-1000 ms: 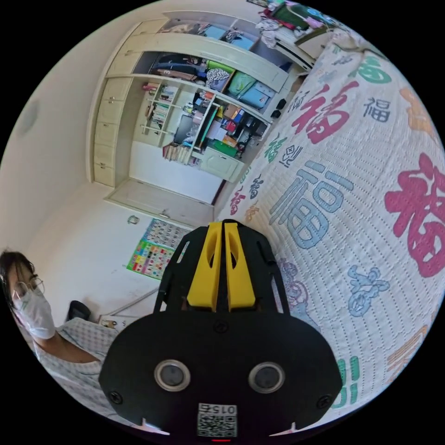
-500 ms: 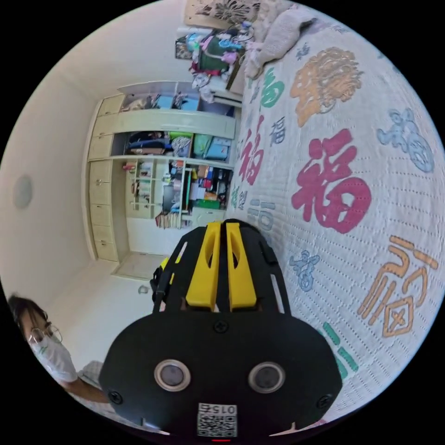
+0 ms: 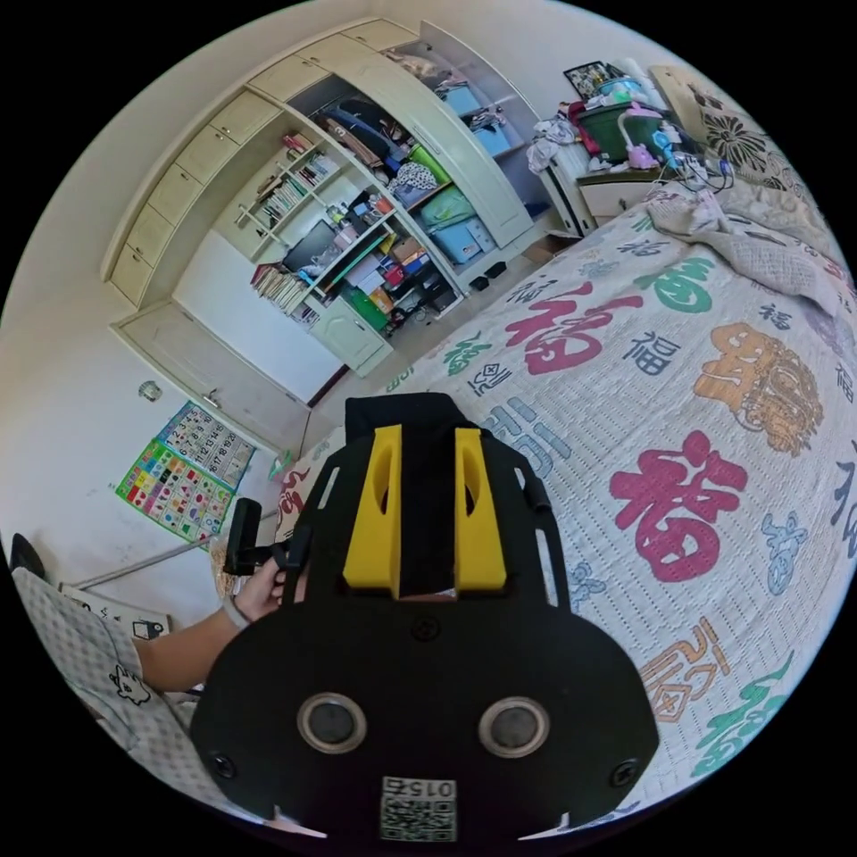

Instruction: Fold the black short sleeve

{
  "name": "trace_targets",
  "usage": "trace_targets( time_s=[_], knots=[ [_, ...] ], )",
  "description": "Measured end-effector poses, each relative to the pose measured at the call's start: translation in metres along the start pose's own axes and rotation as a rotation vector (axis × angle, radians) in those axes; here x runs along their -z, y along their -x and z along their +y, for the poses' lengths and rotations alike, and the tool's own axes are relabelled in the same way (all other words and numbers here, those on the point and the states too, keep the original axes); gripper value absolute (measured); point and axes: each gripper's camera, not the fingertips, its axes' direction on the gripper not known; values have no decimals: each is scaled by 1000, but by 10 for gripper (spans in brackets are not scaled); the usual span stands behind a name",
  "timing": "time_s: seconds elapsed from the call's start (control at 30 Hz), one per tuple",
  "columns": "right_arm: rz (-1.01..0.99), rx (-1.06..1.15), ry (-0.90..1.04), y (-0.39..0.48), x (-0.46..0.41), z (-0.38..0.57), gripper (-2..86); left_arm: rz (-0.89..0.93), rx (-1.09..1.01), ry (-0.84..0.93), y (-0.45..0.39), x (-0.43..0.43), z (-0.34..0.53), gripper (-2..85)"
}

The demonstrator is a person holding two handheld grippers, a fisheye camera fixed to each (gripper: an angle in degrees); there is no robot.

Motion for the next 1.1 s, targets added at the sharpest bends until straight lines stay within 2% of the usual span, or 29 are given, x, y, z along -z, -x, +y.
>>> trace_targets(
  time_s=[0.07, 0.13, 0.23, 0.3, 0.37, 0.4, 0.47, 0.5, 0.57, 0.63, 0.7, 0.77, 0.83, 0.93, 1.03, 1.07, 1.1],
  knots=[
    [40, -43, -45, -6, 20, 4, 113, 198, -77, -73, -27, -11, -10, 23],
    [77, -76, -127, -11, 41, 9, 118, 304, -168, -85, -62, -26, -22, 21],
    [104, -158, -258, -23, 75, 20, 120, 261, -385, 61, -132, -73, -38, 35],
    [28, -145, -262, -29, 84, 23, 120, 274, -466, 167, -154, -100, -43, 63],
    [-133, -88, -155, -30, 78, 19, 129, 390, -434, 192, -147, -111, -48, 80],
    [-149, -79, -116, -29, 74, 18, 133, 392, -422, 184, -142, -110, -47, 81],
    [-78, -54, 36, -21, 56, 10, 154, 285, -397, 118, -116, -90, -44, 84],
    [-43, -50, 67, -19, 52, 7, 156, 238, -388, 95, -109, -83, -44, 85],
    [31, -45, 149, -14, 37, 1, 155, 15, -299, 52, -78, -65, -45, 101],
    [22, -59, 191, -13, 28, -2, 145, -61, -227, 46, -58, -59, -48, 118],
    [33, -68, 227, -12, 21, -4, 141, -3, -165, 43, -45, -60, -51, 128],
    [68, -71, 268, -10, 16, -5, 134, 47, -190, 35, -51, -72, -59, 132],
    [70, -79, 279, -10, 17, -5, 112, 87, -197, 38, -60, -88, -69, 134],
    [-28, -148, 172, -19, 34, -3, 69, 187, -80, 162, -59, -136, -91, 134],
    [-93, -243, 24, -32, 58, 2, 65, 119, -1, 155, -57, -158, -103, 75],
    [-107, -265, -18, -35, 66, 5, 65, 165, 10, 155, -55, -159, -108, 31],
    [-110, -273, -35, -36, 70, 6, 66, 210, 22, 161, -54, -159, -111, 23]
  ],
)
